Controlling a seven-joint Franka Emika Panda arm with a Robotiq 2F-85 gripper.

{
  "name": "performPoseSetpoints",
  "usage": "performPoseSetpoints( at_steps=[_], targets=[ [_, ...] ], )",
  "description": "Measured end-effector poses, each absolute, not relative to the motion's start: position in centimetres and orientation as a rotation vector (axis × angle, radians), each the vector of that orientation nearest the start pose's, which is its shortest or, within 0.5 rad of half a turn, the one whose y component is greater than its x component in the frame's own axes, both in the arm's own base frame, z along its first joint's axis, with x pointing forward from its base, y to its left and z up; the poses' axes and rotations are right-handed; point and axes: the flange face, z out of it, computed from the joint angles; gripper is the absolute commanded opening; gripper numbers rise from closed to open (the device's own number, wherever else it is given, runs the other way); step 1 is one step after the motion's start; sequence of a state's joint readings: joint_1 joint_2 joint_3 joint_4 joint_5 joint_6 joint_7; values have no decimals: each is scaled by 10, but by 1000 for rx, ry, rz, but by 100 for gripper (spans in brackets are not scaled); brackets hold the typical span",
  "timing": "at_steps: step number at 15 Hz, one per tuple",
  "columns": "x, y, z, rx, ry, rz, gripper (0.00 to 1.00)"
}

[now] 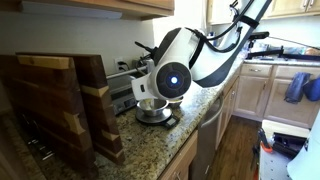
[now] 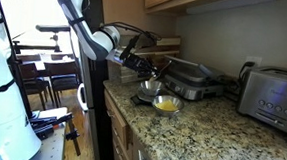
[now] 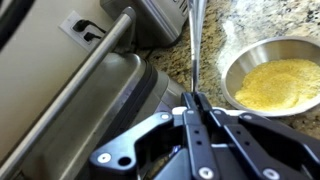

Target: Use the spoon to scoop out some of the contents from the silver bowl on the right into the bowl on the left

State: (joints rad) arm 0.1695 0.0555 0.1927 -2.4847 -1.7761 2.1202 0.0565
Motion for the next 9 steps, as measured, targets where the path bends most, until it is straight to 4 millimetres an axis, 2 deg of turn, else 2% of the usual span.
performPoseSetpoints(
  at_steps=[9],
  targets=[
    [453,100,264,1210,1327,207,3]
  ],
)
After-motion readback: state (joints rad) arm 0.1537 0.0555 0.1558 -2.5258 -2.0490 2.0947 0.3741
